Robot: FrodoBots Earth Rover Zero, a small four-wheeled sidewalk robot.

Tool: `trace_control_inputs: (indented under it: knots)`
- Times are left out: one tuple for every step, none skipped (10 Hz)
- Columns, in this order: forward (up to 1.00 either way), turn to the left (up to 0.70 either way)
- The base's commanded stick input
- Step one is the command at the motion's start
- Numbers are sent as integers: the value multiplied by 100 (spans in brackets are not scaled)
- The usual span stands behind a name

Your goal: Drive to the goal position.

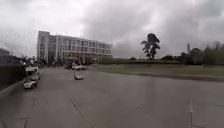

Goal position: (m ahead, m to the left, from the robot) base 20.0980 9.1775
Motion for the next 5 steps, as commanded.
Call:
trace_control_inputs:
  knots:
    - [70, 0]
    - [70, 0]
    - [70, 0]
    - [70, 0]
    - [70, 5]
